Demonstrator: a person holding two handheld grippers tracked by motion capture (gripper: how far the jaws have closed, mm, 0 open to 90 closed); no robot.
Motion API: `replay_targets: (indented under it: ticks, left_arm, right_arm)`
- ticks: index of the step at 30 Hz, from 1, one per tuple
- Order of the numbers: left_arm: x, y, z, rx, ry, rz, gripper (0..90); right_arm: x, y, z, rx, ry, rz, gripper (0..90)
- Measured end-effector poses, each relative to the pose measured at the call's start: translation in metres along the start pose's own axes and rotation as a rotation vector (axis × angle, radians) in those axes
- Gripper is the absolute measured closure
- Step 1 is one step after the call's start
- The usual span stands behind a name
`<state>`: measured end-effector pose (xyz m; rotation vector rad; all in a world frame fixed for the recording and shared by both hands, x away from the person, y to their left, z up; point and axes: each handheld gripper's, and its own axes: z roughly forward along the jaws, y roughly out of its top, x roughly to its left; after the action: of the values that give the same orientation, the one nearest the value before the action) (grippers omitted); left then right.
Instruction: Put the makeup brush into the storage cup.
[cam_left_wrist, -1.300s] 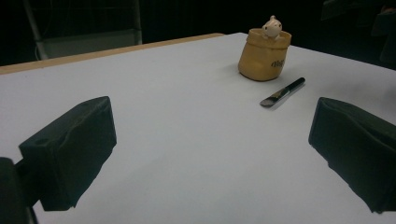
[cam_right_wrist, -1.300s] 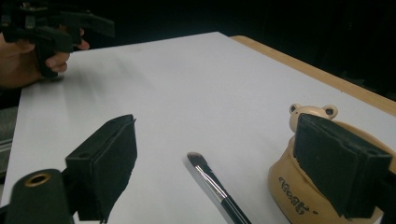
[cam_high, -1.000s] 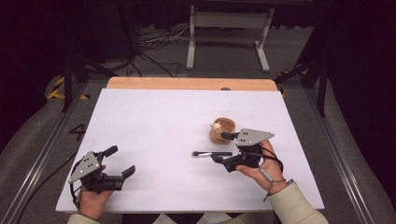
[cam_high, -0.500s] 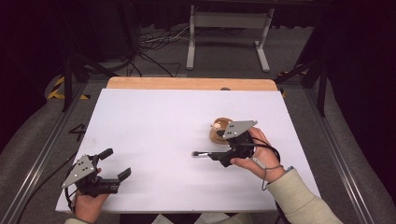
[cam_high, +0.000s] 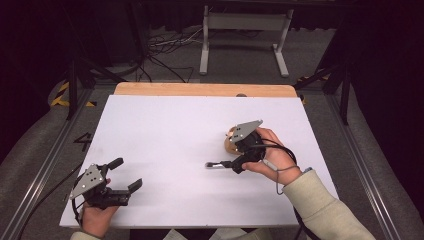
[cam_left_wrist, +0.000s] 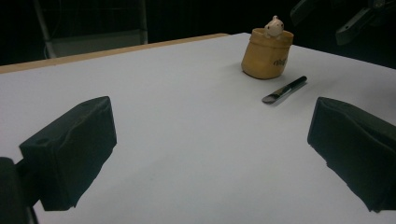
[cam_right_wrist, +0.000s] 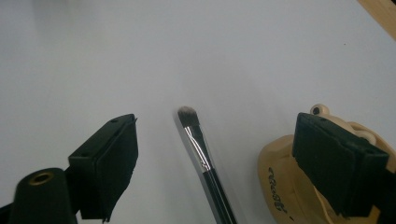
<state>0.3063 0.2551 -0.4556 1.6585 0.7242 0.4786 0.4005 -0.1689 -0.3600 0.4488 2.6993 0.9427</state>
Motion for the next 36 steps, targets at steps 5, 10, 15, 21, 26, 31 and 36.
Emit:
replay_targets:
  ticks: [5, 10, 15, 21, 26, 31, 36]
  left_arm:
    - [0.000, 0.001, 0.005, 0.007, -0.013, 0.010, 1.9]
    - [0.000, 0.001, 0.005, 0.004, -0.017, 0.009, 1.9]
    - [0.000, 0.001, 0.005, 0.004, -0.018, 0.008, 1.9]
    - [0.001, 0.001, 0.004, 0.004, -0.018, 0.003, 1.9]
    - [0.001, 0.000, 0.004, 0.005, -0.019, 0.003, 1.9]
    - [0.001, 0.001, 0.004, 0.006, -0.020, 0.003, 1.9]
    - [0.001, 0.001, 0.005, 0.003, -0.023, 0.001, 2.0]
  right_arm:
    - [-0.001, 0.008, 0.004, 0.080, 0.030, -0.021, 16.5]
    - [-0.002, 0.014, 0.011, 0.148, 0.049, -0.039, 17.7]
    - [-0.002, 0.017, 0.017, 0.205, 0.064, -0.037, 17.2]
    - [-0.001, 0.021, 0.025, 0.259, 0.078, -0.050, 18.2]
    - [-0.002, 0.023, 0.031, 0.315, 0.085, -0.063, 18.1]
    - [-0.001, 0.023, 0.040, 0.351, 0.092, -0.084, 20.4]
    - [0.000, 0.022, 0.048, 0.389, 0.108, -0.086, 24.9]
